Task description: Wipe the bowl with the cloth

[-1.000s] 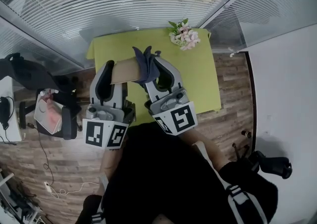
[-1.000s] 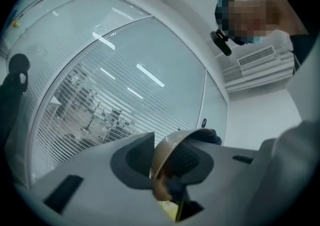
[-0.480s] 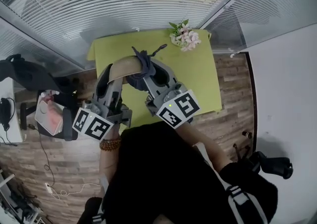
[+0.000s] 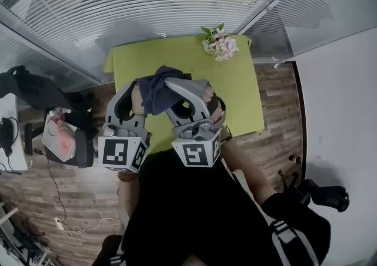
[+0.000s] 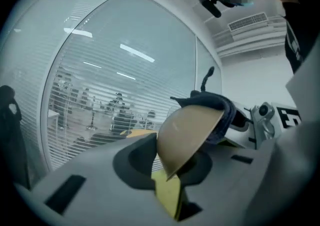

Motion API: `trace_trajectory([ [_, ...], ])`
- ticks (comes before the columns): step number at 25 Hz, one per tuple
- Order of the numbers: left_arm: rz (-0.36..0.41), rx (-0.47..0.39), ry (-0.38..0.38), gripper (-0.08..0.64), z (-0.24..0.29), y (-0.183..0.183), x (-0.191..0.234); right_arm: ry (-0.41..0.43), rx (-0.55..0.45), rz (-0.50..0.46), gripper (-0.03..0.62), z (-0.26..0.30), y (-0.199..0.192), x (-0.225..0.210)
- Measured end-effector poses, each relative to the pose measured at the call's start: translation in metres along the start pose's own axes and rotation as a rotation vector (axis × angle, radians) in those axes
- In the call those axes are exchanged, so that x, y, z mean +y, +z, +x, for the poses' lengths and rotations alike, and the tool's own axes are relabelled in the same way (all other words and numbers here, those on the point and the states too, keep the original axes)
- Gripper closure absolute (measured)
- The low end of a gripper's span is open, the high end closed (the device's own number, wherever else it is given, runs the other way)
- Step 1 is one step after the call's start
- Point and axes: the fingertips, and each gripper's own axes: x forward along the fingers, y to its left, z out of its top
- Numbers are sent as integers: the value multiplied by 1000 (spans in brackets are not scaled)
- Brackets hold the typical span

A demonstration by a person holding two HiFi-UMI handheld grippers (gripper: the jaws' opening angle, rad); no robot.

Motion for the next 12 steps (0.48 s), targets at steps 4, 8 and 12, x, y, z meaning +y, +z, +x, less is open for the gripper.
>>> trace_trajectory([
  [4, -136, -72, -46, 502, -1, 16, -5, -38, -36, 182, 528, -5, 2, -13],
  [8, -325, -163, -97, 499, -6, 28, -7, -43, -58, 413, 523, -7, 3, -26],
  [12, -530, -264, -183, 494, -10, 30, -6, -51, -95, 659, 523, -8, 3, -32],
])
